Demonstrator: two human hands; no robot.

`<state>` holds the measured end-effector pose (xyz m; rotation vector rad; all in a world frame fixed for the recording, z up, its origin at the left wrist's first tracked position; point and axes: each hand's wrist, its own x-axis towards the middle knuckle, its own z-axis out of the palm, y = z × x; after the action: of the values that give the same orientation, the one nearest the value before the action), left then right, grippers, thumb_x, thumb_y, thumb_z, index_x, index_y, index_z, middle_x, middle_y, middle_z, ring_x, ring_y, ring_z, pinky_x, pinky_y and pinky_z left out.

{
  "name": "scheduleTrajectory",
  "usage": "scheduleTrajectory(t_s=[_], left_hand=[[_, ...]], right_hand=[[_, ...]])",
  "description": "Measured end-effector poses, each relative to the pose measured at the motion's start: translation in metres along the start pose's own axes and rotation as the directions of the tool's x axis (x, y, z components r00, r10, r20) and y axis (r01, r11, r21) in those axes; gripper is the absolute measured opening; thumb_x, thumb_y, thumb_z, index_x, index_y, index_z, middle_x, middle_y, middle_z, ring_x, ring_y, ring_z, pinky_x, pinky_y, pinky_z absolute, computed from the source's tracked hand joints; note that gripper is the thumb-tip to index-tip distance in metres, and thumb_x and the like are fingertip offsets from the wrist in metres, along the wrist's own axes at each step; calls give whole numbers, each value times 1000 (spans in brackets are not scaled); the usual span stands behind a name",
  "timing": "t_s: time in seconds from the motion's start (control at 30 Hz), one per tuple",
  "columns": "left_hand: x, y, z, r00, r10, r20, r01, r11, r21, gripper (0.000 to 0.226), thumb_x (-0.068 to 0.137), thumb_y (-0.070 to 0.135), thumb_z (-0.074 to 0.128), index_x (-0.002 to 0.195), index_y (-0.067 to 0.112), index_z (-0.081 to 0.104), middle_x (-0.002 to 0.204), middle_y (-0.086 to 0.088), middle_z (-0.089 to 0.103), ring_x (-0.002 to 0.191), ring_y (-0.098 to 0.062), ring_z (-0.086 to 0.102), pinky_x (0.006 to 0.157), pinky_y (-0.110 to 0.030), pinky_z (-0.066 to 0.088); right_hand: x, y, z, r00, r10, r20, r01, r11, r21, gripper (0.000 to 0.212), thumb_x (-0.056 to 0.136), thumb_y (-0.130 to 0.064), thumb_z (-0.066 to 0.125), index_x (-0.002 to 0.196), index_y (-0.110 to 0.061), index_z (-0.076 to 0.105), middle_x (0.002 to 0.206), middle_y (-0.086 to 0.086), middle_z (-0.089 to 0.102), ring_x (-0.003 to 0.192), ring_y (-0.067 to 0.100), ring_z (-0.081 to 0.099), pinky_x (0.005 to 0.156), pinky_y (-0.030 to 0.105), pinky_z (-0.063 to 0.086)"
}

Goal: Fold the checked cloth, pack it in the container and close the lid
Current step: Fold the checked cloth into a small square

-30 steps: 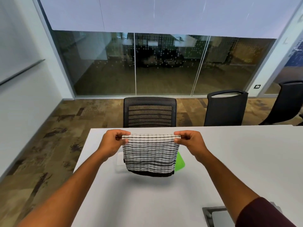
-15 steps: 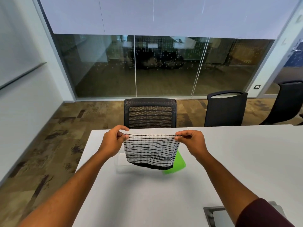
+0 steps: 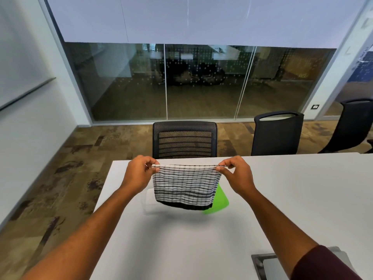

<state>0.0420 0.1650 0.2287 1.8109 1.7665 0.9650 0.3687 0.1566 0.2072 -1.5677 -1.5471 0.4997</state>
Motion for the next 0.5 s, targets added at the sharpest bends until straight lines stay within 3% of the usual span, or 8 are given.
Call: scheduleTrajectory(t_s=[0.13,0.27,0.33,0.4,0.5], left_hand=[[1,-1,-2,995,87,48,-82,992,-91,7,91,10,73,96,14,71,115,-1,67,101,-18,63,90,-32,51],[2,2,-2,993,54,106,-37,987,-155,15,100,16,59,90,27,55,96,-1,70,87,-18,64,73,-31,49],[5,6,-3,994,17,111,20,946,-323,11,103,18,55,96,25,57,100,-7,71,91,-21,67,78,-35,55],[8,11,-3,989,-36,141,104,855,-508,9,105,21,50,103,23,58,107,-11,71,98,-24,69,83,-41,59],[14,14,-1,978,-134,158,205,746,-634,14,107,25,46,113,21,57,113,-11,71,103,-25,71,85,-41,61]], right_hand=[[5,-2,-4,986,-4,166,-17,992,125,7,97,-20,65,98,-13,64,111,5,68,106,22,63,89,36,52],[8,-13,-8,971,21,237,-81,965,248,9,101,-16,59,98,-7,59,88,15,68,84,27,63,73,33,52],[17,-24,-16,982,40,182,-114,901,419,14,99,-19,61,99,-5,61,82,14,67,77,27,63,68,31,53],[25,-32,-23,977,64,201,-173,789,589,24,98,-29,61,109,-7,62,94,7,76,86,24,72,74,31,61],[15,-23,-11,866,154,476,-424,731,535,42,96,-35,61,129,-10,59,125,18,71,112,36,69,98,57,54]])
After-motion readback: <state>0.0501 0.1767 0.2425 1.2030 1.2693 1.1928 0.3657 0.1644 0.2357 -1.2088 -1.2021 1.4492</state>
